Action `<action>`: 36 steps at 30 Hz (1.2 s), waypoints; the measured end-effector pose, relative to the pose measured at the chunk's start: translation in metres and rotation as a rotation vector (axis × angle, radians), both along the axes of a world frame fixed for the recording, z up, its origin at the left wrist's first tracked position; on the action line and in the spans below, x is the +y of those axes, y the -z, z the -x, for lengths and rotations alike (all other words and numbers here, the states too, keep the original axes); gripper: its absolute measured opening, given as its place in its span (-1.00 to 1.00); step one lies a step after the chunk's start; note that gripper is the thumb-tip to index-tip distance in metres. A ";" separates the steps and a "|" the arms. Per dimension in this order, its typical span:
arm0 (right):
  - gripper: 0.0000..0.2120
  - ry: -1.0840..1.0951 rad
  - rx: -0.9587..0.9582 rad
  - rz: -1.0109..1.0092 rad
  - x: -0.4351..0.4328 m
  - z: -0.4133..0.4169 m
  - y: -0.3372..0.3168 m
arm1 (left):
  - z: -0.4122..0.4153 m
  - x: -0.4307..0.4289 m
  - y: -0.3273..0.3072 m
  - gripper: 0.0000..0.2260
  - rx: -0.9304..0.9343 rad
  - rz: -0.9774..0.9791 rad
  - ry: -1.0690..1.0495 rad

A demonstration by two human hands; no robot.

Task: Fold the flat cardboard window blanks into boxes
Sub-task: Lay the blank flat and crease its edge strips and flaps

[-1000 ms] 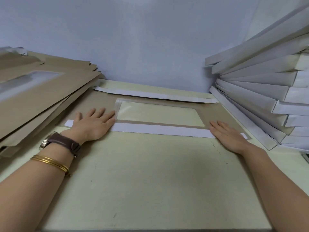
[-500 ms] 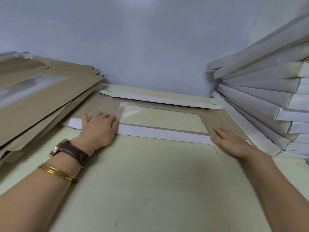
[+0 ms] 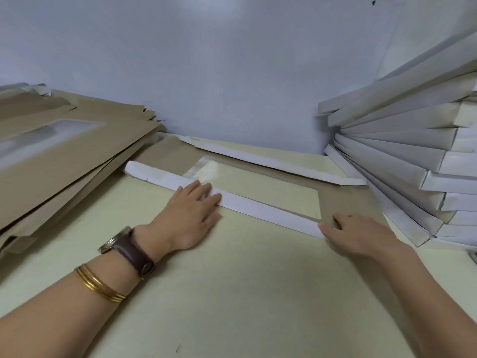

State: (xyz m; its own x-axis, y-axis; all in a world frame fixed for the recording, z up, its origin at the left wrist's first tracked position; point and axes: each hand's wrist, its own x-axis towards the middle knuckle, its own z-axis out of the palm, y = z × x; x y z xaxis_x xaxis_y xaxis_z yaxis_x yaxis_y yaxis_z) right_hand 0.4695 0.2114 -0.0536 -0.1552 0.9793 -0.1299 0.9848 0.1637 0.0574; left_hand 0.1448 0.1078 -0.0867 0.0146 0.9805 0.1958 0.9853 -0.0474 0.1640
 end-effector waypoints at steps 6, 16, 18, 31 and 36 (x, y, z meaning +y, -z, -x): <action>-0.48 -0.044 -0.074 -0.156 -0.031 0.041 0.003 | -0.017 -0.003 -0.003 -0.56 -0.085 0.012 0.110; -0.45 -0.237 -0.255 -0.216 -0.044 0.110 -0.003 | -0.052 0.003 -0.008 -0.58 -0.193 0.084 0.241; -0.42 -0.264 -0.231 -0.228 -0.045 0.117 -0.004 | -0.055 0.005 -0.008 -0.57 -0.214 0.090 0.236; -0.62 -0.423 -0.103 -0.086 -0.043 0.104 -0.028 | -0.053 0.009 0.000 -0.56 -0.025 0.130 0.223; -0.66 -0.431 0.099 0.009 0.005 0.088 -0.034 | -0.053 0.007 0.000 -0.59 -0.078 0.102 0.241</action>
